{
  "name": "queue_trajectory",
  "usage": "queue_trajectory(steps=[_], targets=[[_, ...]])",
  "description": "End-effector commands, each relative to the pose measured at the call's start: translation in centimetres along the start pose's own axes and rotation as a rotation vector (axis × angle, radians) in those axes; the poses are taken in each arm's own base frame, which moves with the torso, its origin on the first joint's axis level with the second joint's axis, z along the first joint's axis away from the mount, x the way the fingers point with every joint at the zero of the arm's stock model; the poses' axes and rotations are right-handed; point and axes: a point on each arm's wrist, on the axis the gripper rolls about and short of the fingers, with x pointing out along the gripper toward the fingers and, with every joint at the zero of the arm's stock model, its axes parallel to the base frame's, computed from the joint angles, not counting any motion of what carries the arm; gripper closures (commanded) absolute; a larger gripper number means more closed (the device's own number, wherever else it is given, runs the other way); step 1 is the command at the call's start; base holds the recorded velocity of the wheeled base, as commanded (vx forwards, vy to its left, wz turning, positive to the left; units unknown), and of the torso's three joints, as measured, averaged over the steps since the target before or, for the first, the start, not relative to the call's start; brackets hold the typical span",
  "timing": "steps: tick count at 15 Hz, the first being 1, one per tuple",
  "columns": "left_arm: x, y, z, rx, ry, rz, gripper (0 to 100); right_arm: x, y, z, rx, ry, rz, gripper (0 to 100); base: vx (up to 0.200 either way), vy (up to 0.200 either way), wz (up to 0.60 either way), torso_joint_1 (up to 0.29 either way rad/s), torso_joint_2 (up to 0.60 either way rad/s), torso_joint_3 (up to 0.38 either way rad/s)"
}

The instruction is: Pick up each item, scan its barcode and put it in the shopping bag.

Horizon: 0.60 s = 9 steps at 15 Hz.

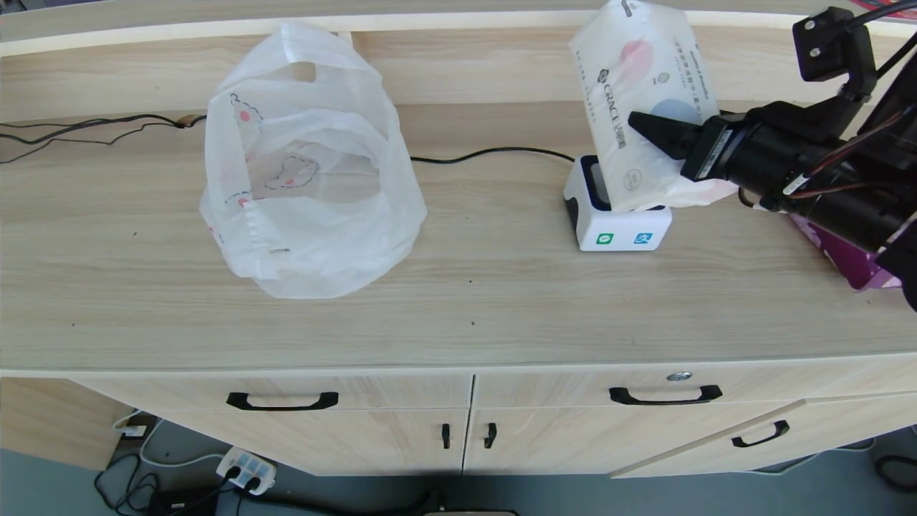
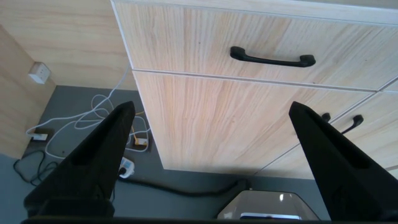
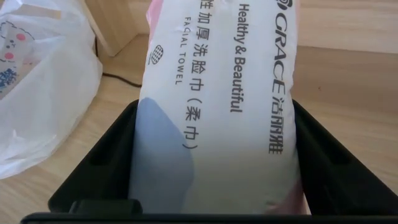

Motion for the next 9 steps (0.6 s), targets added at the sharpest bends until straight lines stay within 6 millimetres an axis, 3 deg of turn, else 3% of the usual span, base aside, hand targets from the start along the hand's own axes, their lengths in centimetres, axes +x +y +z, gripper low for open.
queue_trajectory(steps=[1, 9], targets=[[0.0, 0.0, 0.0, 0.0, 0.0, 0.0, 0, 0.25, -0.06, -0.21, 0.004, 0.004, 0.0, 100, 0.0, 0.0, 0.0, 0.0, 0.0, 0.0], [0.0, 0.0, 0.0, -0.001, 0.0, 0.0, 0, 0.94, -0.22, 0.14, 0.001, -0.014, -0.001, 100, 0.0, 0.0, 0.0, 0.0, 0.0, 0.0]])
